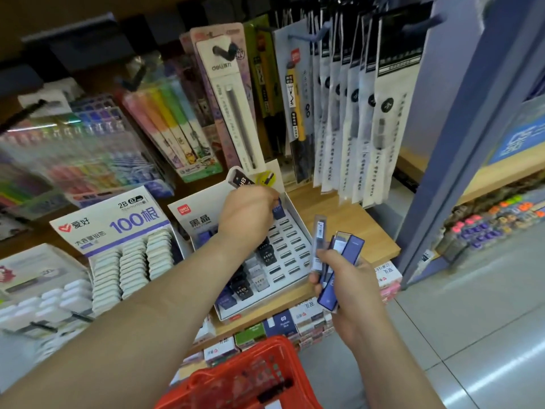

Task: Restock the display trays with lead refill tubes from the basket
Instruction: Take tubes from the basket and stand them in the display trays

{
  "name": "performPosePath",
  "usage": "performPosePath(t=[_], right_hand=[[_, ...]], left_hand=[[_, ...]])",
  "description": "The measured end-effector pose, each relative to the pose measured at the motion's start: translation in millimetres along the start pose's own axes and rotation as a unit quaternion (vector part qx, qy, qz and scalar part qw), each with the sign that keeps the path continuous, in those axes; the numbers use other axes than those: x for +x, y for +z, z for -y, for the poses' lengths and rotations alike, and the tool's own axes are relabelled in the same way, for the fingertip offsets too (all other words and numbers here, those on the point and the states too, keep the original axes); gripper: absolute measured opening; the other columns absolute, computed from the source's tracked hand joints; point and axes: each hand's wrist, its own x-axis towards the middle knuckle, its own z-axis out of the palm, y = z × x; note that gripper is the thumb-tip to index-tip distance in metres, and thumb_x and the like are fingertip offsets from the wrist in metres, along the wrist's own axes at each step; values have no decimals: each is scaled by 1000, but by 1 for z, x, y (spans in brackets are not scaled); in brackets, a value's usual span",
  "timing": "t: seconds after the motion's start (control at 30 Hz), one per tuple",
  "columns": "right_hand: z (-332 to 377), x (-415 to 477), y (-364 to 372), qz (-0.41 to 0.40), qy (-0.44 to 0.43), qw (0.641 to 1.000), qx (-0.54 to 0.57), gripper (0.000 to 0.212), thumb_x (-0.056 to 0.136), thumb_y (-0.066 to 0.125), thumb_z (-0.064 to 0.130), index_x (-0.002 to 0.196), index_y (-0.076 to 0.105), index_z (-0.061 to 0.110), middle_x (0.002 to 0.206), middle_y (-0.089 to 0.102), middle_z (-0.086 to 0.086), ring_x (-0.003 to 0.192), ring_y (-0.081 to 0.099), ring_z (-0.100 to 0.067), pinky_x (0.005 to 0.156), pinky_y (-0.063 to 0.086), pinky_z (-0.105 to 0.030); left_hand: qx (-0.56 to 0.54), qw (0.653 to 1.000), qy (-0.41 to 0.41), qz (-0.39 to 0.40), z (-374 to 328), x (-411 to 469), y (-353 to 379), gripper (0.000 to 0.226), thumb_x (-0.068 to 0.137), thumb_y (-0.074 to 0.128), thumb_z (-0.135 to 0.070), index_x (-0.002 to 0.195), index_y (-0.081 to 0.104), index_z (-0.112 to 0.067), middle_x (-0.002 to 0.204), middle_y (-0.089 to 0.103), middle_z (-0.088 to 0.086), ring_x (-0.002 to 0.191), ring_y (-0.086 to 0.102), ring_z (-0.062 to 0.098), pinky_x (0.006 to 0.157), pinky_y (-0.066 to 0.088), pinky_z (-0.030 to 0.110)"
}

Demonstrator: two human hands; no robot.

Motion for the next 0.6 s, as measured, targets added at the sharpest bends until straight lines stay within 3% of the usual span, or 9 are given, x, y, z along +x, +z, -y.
performPosePath(t=[0.2, 0.33, 0.4, 0.47, 0.53, 0.6], right_hand=[[-2, 0, -2, 33, -15, 999, 8, 13, 87, 69, 2, 95, 63, 12, 58, 59, 0, 45, 45, -12, 39, 38, -22], [-1, -1, -1, 36, -11, 999, 22, 16, 88, 65, -3, 98, 62, 10, 60, 60, -1, 49, 48, -13, 40, 39, -22], [0, -2, -2, 35, -5, 999, 35, 18, 88, 62, -5, 97, 62, 10, 61, 61, -2, 50, 50, -14, 40, 39, -21], [2, -3, 0, 39, 0, 999, 37, 18, 87, 62, -6, 97, 61, 10, 63, 61, -3, 51, 50, -14, 40, 39, -21], [5, -5, 1, 49, 3, 998, 36, 18, 87, 62, -6, 95, 59, 10, 63, 60, -4, 51, 50, -14, 40, 39, -21], [7, -5, 2, 62, 0, 998, 27, 17, 87, 62, -5, 92, 58, 11, 65, 59, -5, 50, 49, -13, 40, 38, -20]], left_hand=[[66, 997, 26, -19, -4, 7, 3, 20, 80, 57, 0, 93, 65, -13, 88, 62, 9, 80, 60, 35, 67, 54, 41], [87, 995, 47, -16, -8, -1, 10, 25, 78, 58, 0, 92, 68, -17, 94, 63, 2, 87, 60, 29, 67, 55, 40], [21, 999, 31, -38, -10, -8, 11, 26, 84, 55, -2, 98, 70, -18, 100, 64, 1, 95, 60, 26, 74, 54, 40], [-126, 991, 2, -33, -18, -24, -3, 33, 90, 50, -3, 109, 71, -21, 110, 65, -1, 100, 58, 18, 87, 49, 31], [-255, 967, -22, 8, -29, -49, -23, 35, 91, 49, -6, 110, 70, -26, 110, 65, -9, 87, 57, 2, 80, 44, 15], [-293, 954, -29, 50, -40, -70, -34, 27, 90, 56, -18, 109, 70, -31, 105, 62, -17, 76, 55, -3, 69, 39, 9]])
